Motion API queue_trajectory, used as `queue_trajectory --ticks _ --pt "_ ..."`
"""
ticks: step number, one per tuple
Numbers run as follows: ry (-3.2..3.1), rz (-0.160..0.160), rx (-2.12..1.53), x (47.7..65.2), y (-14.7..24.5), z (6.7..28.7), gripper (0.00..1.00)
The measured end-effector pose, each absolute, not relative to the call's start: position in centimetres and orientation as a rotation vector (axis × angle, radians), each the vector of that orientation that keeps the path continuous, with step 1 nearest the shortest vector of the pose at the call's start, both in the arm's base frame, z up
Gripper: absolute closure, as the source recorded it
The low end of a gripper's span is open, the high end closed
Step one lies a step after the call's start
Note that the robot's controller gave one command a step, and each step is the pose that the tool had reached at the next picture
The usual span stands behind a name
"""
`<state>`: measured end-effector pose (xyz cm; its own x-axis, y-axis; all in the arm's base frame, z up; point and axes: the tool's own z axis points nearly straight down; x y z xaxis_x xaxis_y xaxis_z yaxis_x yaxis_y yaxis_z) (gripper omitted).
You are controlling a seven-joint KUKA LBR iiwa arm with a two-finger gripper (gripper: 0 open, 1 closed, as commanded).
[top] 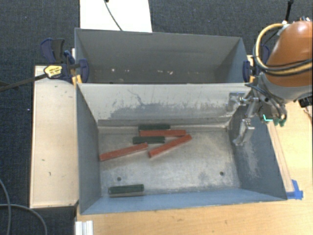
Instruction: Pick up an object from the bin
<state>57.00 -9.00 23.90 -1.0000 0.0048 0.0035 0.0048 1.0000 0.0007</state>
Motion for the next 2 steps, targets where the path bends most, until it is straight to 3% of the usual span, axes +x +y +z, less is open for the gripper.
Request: queue_trajectory --ticks 1,2 --pt "-3.133 -0.005 -0.148 58.6 -2.6 12.3 0.0" --pt "-3.14 -0.004 -0.006 57.5 3.4 6.8 0.0"
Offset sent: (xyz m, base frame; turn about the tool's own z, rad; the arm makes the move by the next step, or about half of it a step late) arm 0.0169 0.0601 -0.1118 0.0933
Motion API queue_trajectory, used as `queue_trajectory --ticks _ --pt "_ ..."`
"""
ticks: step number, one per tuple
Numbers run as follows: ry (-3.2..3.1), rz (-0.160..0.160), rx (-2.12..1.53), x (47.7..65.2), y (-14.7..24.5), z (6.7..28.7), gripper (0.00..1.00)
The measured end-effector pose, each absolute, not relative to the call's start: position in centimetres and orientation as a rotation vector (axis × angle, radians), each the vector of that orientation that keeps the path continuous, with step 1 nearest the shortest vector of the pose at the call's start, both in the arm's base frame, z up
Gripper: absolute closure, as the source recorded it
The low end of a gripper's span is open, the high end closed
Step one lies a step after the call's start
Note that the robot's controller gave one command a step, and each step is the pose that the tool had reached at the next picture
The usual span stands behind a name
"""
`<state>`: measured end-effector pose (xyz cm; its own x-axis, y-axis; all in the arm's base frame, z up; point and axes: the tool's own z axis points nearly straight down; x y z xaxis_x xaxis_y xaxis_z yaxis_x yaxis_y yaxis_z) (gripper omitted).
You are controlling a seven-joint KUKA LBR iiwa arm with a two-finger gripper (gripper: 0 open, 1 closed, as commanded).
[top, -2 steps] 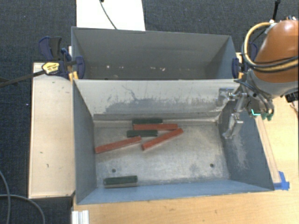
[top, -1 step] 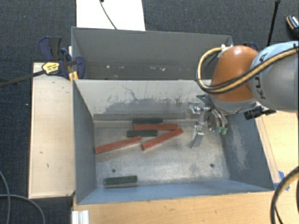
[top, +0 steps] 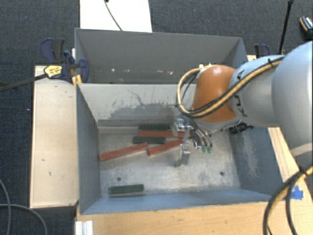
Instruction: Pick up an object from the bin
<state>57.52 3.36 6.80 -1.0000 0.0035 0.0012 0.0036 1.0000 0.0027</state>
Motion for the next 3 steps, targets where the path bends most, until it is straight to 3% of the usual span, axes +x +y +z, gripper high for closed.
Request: queue_trajectory --ticks 1,2,3 --pt "-3.152 -0.001 -0.009 57.9 3.0 7.4 1.0" --pt "-3.151 0.0 0.068 54.9 2.4 23.1 1.0" --pt "-3.142 0.001 0.184 58.1 0.0 22.3 1.0"
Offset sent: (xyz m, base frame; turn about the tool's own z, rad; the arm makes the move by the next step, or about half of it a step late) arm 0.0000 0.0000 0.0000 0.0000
